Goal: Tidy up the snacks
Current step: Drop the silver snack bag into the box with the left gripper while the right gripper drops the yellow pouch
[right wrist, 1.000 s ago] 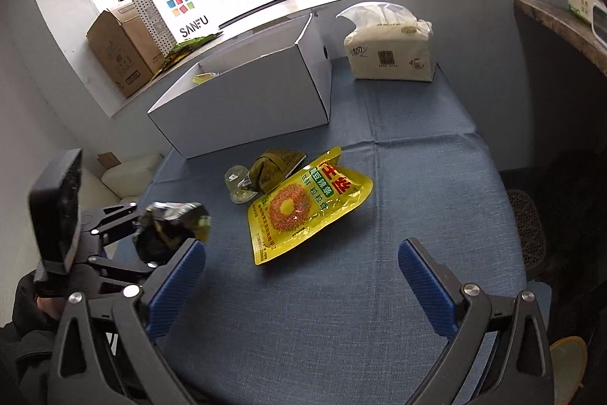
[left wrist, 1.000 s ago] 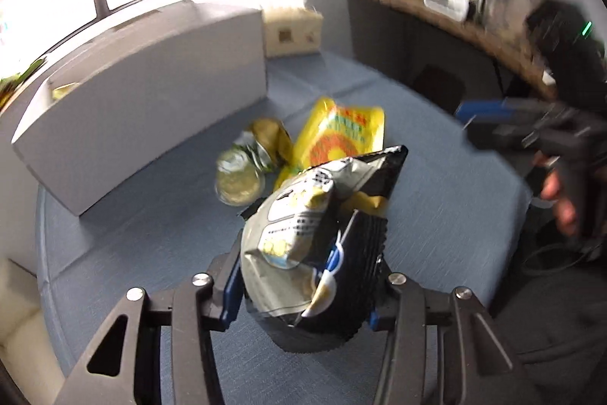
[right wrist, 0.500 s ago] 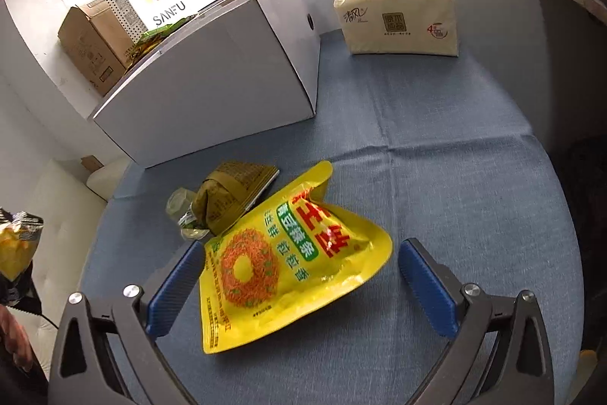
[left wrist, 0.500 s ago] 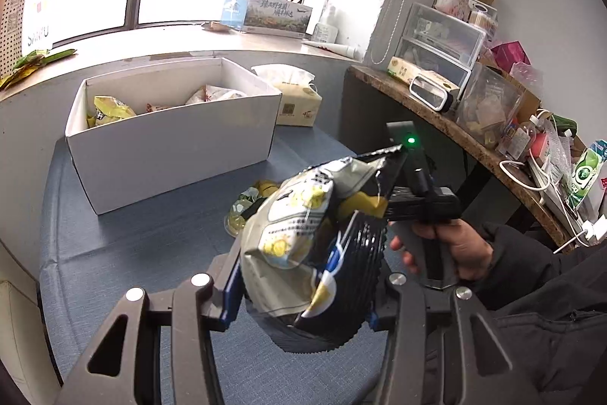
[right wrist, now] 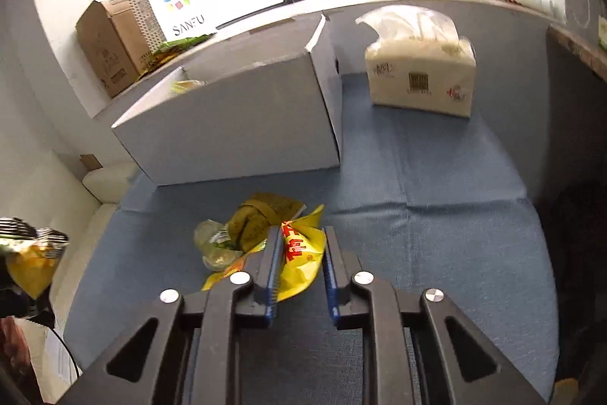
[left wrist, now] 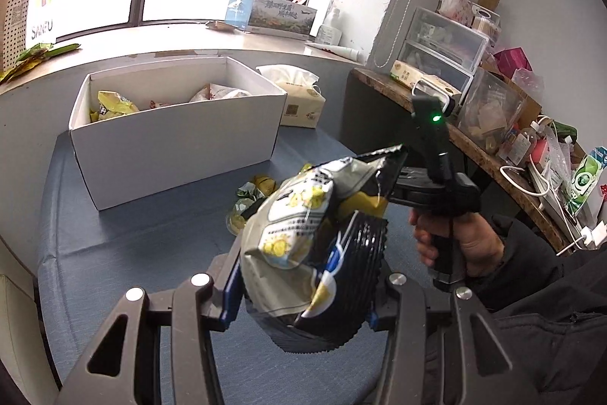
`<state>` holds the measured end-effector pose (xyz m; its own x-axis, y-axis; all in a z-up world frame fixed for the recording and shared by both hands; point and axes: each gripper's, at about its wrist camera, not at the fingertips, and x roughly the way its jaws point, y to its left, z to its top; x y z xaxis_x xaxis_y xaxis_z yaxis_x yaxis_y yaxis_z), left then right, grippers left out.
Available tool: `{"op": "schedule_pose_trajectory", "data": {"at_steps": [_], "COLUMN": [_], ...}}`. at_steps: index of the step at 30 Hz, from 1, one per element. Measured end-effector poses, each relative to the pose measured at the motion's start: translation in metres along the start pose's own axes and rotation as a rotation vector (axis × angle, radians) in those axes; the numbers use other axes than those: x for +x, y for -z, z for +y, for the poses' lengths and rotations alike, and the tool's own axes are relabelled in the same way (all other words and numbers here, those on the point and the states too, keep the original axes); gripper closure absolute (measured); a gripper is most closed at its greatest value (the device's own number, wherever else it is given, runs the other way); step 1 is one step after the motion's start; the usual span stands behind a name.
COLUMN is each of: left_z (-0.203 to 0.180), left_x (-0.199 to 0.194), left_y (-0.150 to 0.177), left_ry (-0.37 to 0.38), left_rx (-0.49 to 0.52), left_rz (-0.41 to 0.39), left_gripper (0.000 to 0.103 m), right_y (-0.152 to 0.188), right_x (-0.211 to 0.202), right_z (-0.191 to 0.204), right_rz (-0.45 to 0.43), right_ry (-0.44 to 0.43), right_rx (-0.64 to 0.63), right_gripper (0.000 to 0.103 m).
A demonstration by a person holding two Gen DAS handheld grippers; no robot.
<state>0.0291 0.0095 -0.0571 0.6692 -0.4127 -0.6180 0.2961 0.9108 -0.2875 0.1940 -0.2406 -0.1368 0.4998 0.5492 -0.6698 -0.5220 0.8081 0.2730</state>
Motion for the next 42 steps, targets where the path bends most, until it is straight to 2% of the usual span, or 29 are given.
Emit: {"op": "schedule_pose_trajectory", "data": {"at_steps": [3,7,13,17,21,23,28,32,33,35,36,37,38,39,42], "left_z": [0.002,0.003,0.014,0.03,0.057,0.076,0.131,0.168,0.175,0.189,0.192,0.192,0.191,0.188,0.183], "left_x": [-0.004,-0.01,-0.019,-0.022,-0.019,-0.01,0.039,0.079,0.088,0.104,0.111,0.113,0.112,0.109,0.103], "left_y": [-0.002,-0.005,-0.019,-0.052,-0.098,-0.122,-0.171,-0.186,-0.188,-0.189,-0.189,-0.188,-0.186,-0.184,-0.18], "left_ry": [-0.001,-0.011,-0.026,-0.058,-0.105,-0.136,-0.218,-0.273,-0.283,-0.317,-0.357,-0.391,-0.402,-0.405,-0.404], "left_rx": [-0.01,-0.013,-0.04,-0.057,-0.09,-0.116,-0.199,-0.235,-0.24,-0.27,-0.271,-0.263,-0.25,-0.241,-0.229], "left_rz": [-0.012,-0.032,-0.085,-0.153,-0.227,-0.238,-0.18,-0.113,-0.095,-0.037,-0.002,0.006,-0.008,-0.014,-0.021], "left_gripper": [0.05,0.05,0.05,0.05,0.05,0.05,0.05,0.05,0.049,0.04,0.019,0.001,0.0,0.0,0.0], "right_y": [-0.014,-0.029,-0.048,-0.073,-0.113,-0.137,-0.202,-0.234,-0.239,-0.246,-0.247,-0.249,-0.249,-0.248,-0.244], "right_x": [-0.03,-0.061,-0.08,-0.08,-0.076,-0.072,-0.034,0.015,0.027,0.049,0.059,0.068,0.075,0.079,0.08], "right_z": [0.021,0.05,0.078,0.09,0.1,0.103,0.095,0.089,0.085,0.076,0.071,0.067,0.062,0.057,0.051], "right_rz": [-0.044,-0.102,-0.163,-0.198,-0.254,-0.282,-0.275,-0.237,-0.221,-0.184,-0.164,-0.136,-0.114,-0.11,-0.111], "right_ry": [0.016,0.049,0.032,0.005,-0.018,-0.026,-0.073,-0.042,-0.051,-0.063,-0.07,-0.068,-0.067,-0.07,-0.076], "right_rx": [-0.074,-0.177,-0.278,-0.307,-0.316,-0.304,-0.202,-0.163,-0.141,-0.102,-0.088,-0.072,-0.055,-0.039,-0.053], "right_gripper": [0.095,0.096,0.096,0.096,0.096,0.096,0.096,0.096,0.096,0.095,0.092,0.066,0.042,0.0,0.0]}}
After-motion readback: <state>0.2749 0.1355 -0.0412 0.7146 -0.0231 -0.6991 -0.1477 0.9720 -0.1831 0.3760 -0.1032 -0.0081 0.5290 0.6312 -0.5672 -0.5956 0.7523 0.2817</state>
